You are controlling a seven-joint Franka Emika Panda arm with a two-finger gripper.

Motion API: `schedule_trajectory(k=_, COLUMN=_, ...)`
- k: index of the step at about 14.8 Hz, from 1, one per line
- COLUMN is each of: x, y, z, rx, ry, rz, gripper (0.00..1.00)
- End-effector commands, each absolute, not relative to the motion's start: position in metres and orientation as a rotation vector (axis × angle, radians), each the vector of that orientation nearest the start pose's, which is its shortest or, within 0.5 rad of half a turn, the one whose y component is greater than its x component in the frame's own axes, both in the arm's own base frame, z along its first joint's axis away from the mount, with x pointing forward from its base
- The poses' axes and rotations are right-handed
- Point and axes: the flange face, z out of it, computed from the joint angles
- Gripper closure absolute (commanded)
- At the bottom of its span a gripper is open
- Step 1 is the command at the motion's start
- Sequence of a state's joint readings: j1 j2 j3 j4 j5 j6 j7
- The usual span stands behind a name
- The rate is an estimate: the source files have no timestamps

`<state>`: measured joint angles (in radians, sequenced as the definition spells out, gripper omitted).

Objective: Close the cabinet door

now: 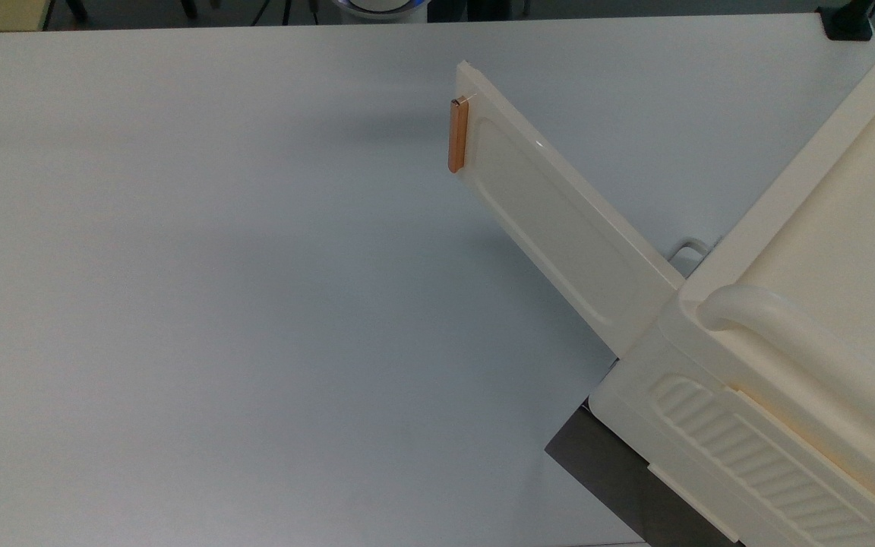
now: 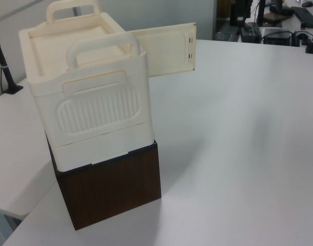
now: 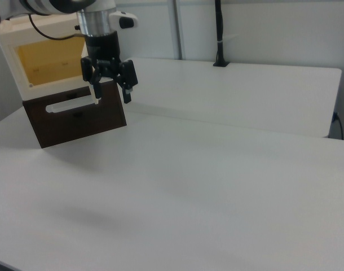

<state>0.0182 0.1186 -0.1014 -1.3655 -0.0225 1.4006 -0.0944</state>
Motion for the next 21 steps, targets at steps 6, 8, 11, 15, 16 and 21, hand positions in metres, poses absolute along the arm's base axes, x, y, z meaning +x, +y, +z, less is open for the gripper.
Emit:
schedule_trajectory(k=6, x=0.598, y=-0.037, z=0.634, rx=-3.185, ry=-0.057, rz=-0.076, gripper=0.77)
schedule_trajectory(k=8, x=0.603, y=-0.023, z=0.636, rx=-3.188, ry=-0.088, rz=-0.133, gripper=0.97)
schedule_trajectory(k=11, x=0.609, y=-0.017, z=0.635, rx=-3.187, ry=-0.082, rz=-0.171, gripper=1.0)
schedule_trajectory(k=15, x=0.624, y=0.006, z=0.627, rx=-3.179, ry=-0.137, rz=-0.258, gripper=1.0)
schedule_trajectory(k=16, x=0.629, y=0.009, z=0.621, rx=-3.168, ry=-0.141, rz=-0.26, gripper=1.0)
schedule_trajectory(k=21, x=0.654, y=0.035, z=0.619, rx=-3.039, ry=-0.017, rz=-0.46, gripper=1.0)
